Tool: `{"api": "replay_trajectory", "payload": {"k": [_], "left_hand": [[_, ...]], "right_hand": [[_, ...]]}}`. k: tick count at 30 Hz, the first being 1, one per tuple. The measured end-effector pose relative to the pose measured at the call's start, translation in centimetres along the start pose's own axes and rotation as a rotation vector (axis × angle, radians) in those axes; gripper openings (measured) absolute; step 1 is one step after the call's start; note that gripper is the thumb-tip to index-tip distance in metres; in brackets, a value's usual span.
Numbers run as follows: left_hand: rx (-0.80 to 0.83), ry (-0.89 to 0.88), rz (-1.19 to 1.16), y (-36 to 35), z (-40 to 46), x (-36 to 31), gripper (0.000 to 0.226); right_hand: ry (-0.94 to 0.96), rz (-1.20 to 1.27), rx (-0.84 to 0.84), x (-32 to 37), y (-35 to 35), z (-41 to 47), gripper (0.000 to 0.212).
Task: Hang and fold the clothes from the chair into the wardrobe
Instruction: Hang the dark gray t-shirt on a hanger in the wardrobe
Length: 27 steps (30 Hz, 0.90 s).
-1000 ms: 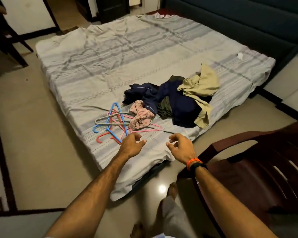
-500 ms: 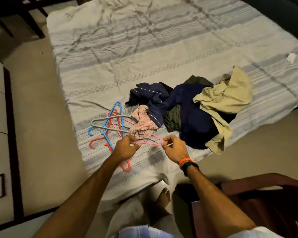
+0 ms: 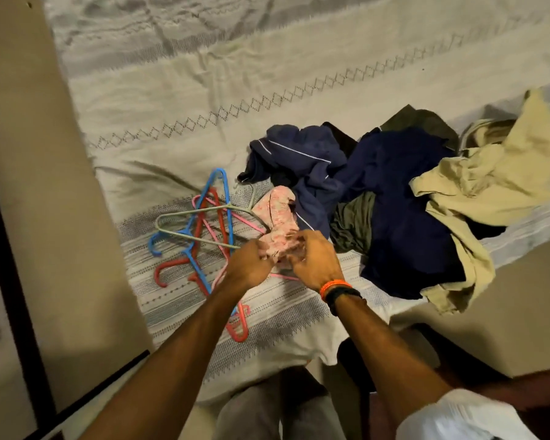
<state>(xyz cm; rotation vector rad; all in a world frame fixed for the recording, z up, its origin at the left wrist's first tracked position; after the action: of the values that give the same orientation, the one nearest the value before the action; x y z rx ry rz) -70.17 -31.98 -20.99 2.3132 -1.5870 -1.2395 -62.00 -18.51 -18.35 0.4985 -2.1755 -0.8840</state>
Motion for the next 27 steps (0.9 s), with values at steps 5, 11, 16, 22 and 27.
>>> {"api": "replay_trajectory", "payload": {"k": [5,11,16,22,27], "left_hand": [[0.052,0.039,0.023,-1.0,4.0,1.0,0.047],[0.123,0.057,0.016,-1.7,6.3,2.3,0.055],[0.112,-0.043,0.151,-1.4,5.9,1.8,0.051],[0.061,-0.099,0.217,-1.2,5.3,-0.4,0.044],[0.166,-0.056,0.147,-1.8,4.8,-0.7,0.068]], "right_hand": [[0.129,-0.275,0.146,-0.6,-3.6,4.2,0.095],[0.012,-0.359,0.166,-3.2,-5.2,6.6,0.057],[-0.296,0.550,0.060,-3.6,-3.9,4.8,0.028],[-0.499,1.375,-0.128,-4.4,-1.2,3.4,0.024],[-0.459,0.425,0.069,-6.4,-1.4,3.0,0.035]]}}
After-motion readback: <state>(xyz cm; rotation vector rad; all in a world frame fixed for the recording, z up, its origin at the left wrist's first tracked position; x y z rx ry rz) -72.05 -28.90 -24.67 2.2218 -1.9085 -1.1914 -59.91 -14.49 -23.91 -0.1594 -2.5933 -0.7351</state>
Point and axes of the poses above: each hand's wrist, its own z-axis towards the middle knuckle, its own y-axis out of the back of the hand, x = y × z, the point moved 4 cm from there along z, towards the middle knuckle, and after that the axes turned 5 degrees about -z, right-handed, at the moved point
